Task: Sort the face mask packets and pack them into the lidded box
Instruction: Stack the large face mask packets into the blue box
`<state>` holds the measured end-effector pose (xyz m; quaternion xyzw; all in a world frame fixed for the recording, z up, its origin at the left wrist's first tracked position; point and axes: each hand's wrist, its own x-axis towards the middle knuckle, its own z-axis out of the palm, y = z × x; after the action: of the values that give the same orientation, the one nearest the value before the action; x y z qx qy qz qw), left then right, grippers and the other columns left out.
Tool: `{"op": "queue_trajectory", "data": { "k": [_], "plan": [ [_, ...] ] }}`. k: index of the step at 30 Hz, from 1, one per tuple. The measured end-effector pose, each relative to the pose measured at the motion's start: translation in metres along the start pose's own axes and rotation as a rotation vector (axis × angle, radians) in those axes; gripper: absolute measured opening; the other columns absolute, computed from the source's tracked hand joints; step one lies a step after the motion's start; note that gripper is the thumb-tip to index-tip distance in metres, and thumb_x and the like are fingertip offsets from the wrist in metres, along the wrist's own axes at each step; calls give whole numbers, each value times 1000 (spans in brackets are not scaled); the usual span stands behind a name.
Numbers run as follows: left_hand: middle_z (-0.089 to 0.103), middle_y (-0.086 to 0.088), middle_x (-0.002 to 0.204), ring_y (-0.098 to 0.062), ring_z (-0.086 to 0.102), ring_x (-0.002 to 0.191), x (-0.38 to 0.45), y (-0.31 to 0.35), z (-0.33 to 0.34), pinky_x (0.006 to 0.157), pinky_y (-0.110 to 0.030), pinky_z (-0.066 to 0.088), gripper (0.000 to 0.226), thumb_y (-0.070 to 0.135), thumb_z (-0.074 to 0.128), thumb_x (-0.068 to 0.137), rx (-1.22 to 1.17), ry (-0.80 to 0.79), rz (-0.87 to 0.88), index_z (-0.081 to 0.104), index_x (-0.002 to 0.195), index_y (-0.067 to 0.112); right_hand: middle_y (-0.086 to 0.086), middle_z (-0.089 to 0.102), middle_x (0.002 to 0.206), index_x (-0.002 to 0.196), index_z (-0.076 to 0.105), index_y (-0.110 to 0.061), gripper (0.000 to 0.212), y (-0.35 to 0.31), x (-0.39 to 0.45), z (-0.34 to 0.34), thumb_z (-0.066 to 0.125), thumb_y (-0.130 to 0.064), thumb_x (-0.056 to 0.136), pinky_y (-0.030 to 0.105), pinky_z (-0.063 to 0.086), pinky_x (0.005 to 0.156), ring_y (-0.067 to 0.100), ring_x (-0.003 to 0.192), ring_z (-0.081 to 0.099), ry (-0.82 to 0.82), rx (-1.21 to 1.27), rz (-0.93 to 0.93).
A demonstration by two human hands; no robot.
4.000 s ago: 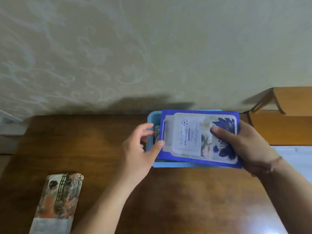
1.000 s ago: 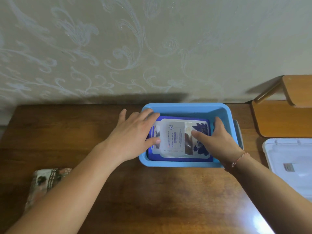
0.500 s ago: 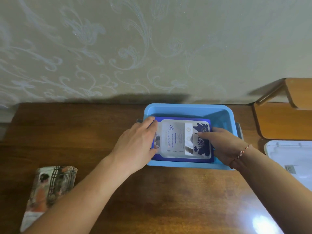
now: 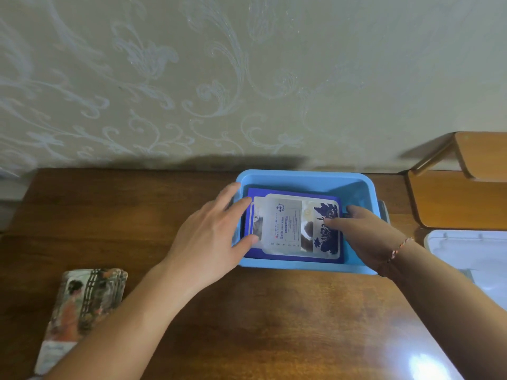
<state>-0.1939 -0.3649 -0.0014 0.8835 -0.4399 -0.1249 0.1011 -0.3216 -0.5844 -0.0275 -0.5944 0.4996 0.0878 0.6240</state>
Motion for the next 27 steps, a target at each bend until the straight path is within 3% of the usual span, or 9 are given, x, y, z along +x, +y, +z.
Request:
{"op": "queue_trajectory", "data": {
  "k": [4, 7, 9, 12, 15, 18, 22, 25, 27],
  "plan": [
    [21, 7, 160, -14, 33, 142, -26, -35, -1, 110, -37, 39, 63, 40, 66, 87, -126, 192, -84, 45, 144, 21, 4, 70, 101, 111, 54, -12, 23, -3, -29, -8, 64, -19, 91, 42, 58, 79, 20, 85, 71, 23, -138, -156],
    [30, 7, 155, -14, 35, 139, -65, -82, -2, 108, -39, 38, 55, 39, 64, 89, -143, 279, -321, 49, 139, 23, -16, 68, 97, 116, 59, -18, 30, 9, -72, 0, 67, -25, 88, 32, 54, 84, 1, 87, 66, 237, -354, -517],
    [42, 2, 148, -18, 40, 135, -102, -118, -1, 106, -38, 38, 51, 35, 66, 88, -148, 313, -490, 54, 135, 19, -13, 70, 108, 117, 66, -20, 29, 21, -108, 26, 67, -30, 89, 32, 52, 89, 7, 97, 67, 333, -100, -779],
    [55, -7, 136, -23, 49, 127, -162, -168, 7, 104, -32, 37, 45, 25, 71, 87, -215, 331, -755, 60, 129, 12, -2, 74, 86, 90, 71, -22, 18, 40, -134, 91, 60, -36, 91, 39, 48, 64, 25, 66, 62, 247, 73, -923],
    [57, -10, 134, -24, 53, 121, -206, -200, 16, 95, -33, 42, 44, 24, 70, 88, -313, 330, -955, 61, 129, 12, 5, 76, 83, 93, 71, -19, 14, 58, -123, 168, 73, -30, 84, 26, 56, 70, 27, 72, 72, -89, 259, -668],
    [52, -7, 140, -20, 53, 123, -223, -219, 26, 92, -32, 44, 50, 31, 67, 90, -442, 272, -1058, 54, 136, 17, 11, 75, 96, 108, 66, -10, 20, 69, -103, 239, 65, -6, 89, 28, 58, 73, 26, 86, 72, -359, 264, -175],
    [52, -3, 142, -20, 53, 124, -223, -237, 39, 97, -34, 45, 58, 40, 64, 91, -584, 166, -1073, 45, 143, 19, 16, 69, 108, 114, 62, 2, 23, 66, -95, 316, 60, -2, 91, 40, 55, 87, 28, 100, 67, -436, 250, 180],
    [57, -2, 135, -19, 55, 119, -216, -244, 41, 94, -32, 45, 49, 35, 57, 97, -676, 188, -1081, 47, 141, 17, 19, 72, 101, 108, 66, 10, 23, 60, -91, 355, 59, -2, 90, 33, 58, 57, 21, 70, 64, -445, 172, 259],
    [61, -4, 129, -19, 57, 113, -212, -245, 39, 91, -31, 46, 45, 32, 55, 98, -729, 210, -1092, 50, 139, 15, 25, 71, 93, 110, 64, 13, 26, 58, -89, 373, 56, -1, 89, 27, 41, 40, 19, 52, 50, -386, 127, 256]
  ]
}}
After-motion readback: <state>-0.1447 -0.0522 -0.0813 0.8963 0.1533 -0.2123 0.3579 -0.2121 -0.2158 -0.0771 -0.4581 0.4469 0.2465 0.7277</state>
